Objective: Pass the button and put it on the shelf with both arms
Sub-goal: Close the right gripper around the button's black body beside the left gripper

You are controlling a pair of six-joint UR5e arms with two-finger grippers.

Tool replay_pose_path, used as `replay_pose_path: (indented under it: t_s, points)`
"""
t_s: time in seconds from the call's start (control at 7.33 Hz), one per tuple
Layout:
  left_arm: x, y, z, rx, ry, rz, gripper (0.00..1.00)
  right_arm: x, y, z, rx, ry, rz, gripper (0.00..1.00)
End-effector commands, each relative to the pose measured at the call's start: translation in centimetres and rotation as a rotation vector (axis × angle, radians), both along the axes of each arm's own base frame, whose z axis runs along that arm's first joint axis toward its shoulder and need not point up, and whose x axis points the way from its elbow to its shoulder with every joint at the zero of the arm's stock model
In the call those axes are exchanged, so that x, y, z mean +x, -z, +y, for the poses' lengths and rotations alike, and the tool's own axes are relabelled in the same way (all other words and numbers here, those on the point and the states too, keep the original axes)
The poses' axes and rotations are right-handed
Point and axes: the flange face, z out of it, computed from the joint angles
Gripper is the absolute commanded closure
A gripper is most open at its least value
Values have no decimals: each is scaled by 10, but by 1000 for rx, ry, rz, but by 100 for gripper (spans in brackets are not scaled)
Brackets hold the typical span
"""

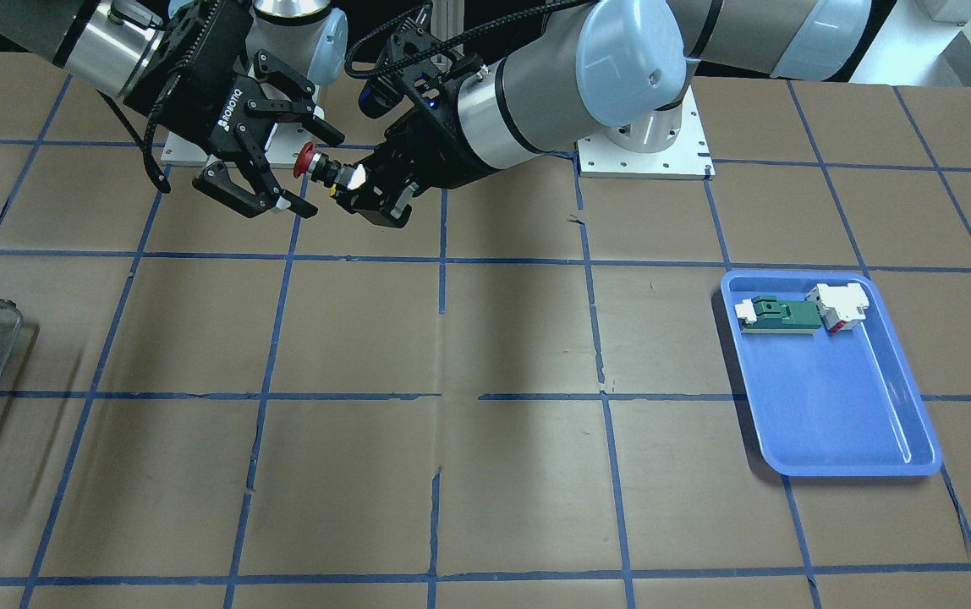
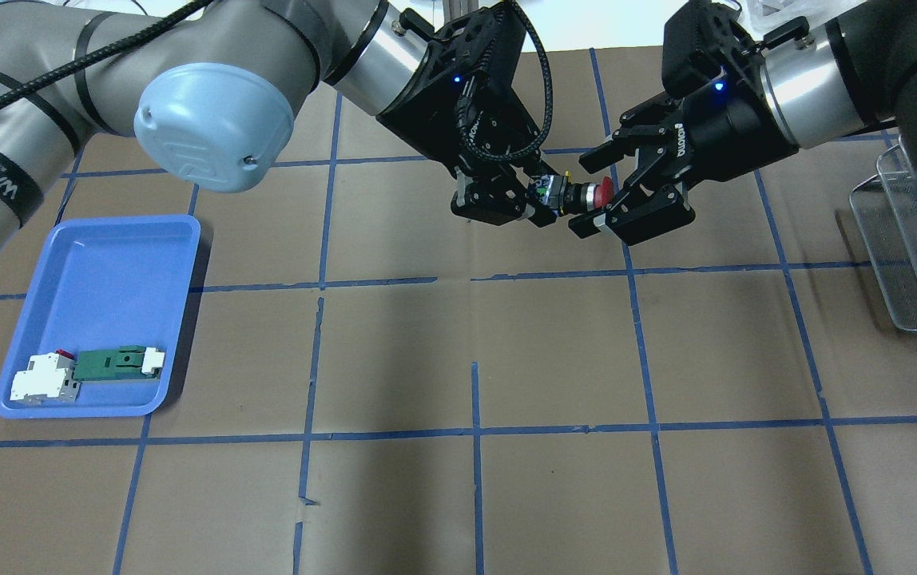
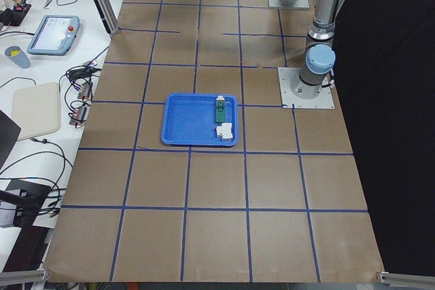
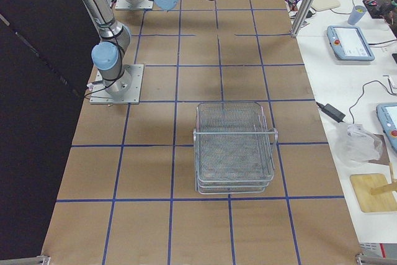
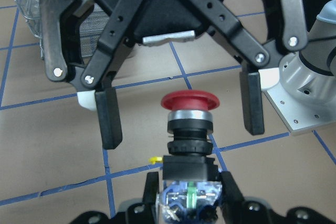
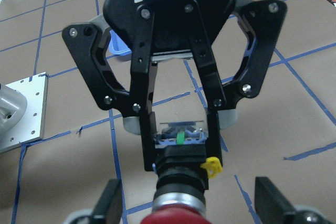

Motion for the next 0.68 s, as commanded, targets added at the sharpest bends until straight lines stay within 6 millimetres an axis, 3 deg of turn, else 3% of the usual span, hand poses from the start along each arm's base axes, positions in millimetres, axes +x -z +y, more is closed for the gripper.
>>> replay_pose_path:
  t_s: [0.0, 0.14, 0.27, 0.55]
  points:
    - [0, -3, 0, -3, -1, 1, 100, 0, 0, 0, -2, -1, 2, 62]
    - [0, -3, 0, 2, -7, 0, 100, 0, 1, -1, 0, -1, 2, 67]
    - [0, -4, 0, 1, -7, 0, 100, 0, -1, -1, -6, -1, 1, 86]
    - [0, -1, -1, 6, -9, -1, 100, 0, -2, -1, -7, -2, 4, 100]
